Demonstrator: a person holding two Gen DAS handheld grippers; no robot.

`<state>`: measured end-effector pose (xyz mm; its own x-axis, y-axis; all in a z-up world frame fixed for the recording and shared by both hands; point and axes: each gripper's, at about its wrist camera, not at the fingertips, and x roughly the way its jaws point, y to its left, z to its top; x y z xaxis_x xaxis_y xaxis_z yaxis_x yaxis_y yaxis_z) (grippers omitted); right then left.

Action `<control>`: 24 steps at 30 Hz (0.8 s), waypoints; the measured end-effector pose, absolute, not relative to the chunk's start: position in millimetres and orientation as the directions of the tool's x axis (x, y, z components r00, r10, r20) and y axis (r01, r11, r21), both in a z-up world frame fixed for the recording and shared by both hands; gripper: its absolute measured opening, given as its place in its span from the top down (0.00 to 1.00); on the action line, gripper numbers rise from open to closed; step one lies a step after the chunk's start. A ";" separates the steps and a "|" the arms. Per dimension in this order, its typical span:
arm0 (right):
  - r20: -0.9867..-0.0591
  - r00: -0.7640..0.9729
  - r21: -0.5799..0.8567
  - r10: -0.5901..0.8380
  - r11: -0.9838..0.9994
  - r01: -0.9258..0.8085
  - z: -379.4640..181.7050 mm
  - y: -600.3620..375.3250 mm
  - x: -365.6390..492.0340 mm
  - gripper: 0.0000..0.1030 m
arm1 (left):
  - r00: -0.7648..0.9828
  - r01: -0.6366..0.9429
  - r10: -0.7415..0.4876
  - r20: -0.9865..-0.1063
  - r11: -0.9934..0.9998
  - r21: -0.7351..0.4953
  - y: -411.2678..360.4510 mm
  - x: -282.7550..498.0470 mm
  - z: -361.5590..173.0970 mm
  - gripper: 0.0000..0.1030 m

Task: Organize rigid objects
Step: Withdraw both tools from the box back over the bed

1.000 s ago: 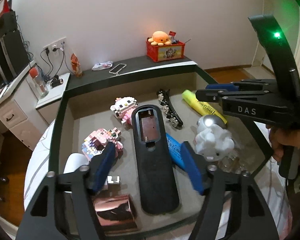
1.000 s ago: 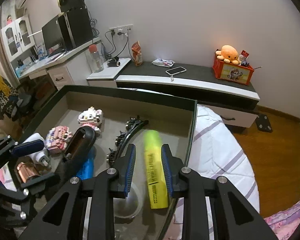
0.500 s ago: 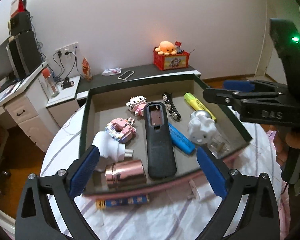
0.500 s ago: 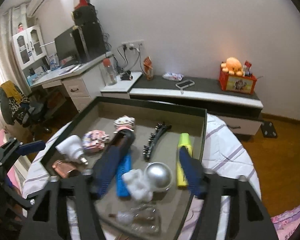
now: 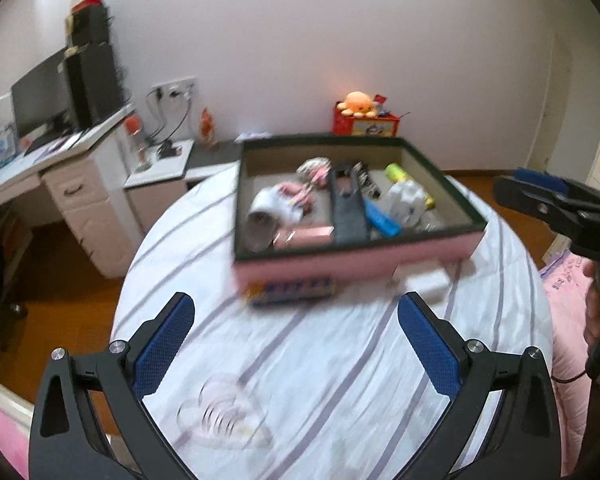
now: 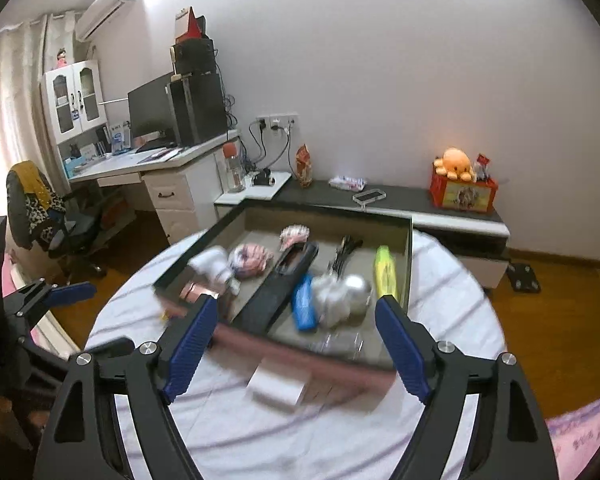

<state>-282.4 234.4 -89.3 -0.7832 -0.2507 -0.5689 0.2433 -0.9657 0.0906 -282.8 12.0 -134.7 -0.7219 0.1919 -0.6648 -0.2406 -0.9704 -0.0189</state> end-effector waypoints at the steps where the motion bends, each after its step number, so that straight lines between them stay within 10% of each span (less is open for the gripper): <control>1: -0.571 -0.782 0.094 -0.249 -0.967 0.239 -93.5 232.2 -274.8 0.20 | -0.718 -0.227 0.186 -0.671 -0.973 -0.026 7.1 -278.4 -138.9 0.00; 24: -0.760 -0.616 0.231 -0.206 -0.972 0.040 -191.7 206.5 -304.5 0.20 | -0.629 -0.203 0.169 -0.758 -0.978 -0.049 -14.0 -260.8 -183.2 0.00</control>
<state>-304.5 206.5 -191.7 -0.6162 -0.2061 -0.7601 0.0404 -0.9722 0.2308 -260.8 -14.0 -183.2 -0.6294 0.1691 -0.7584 -0.2032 -0.9779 -0.0494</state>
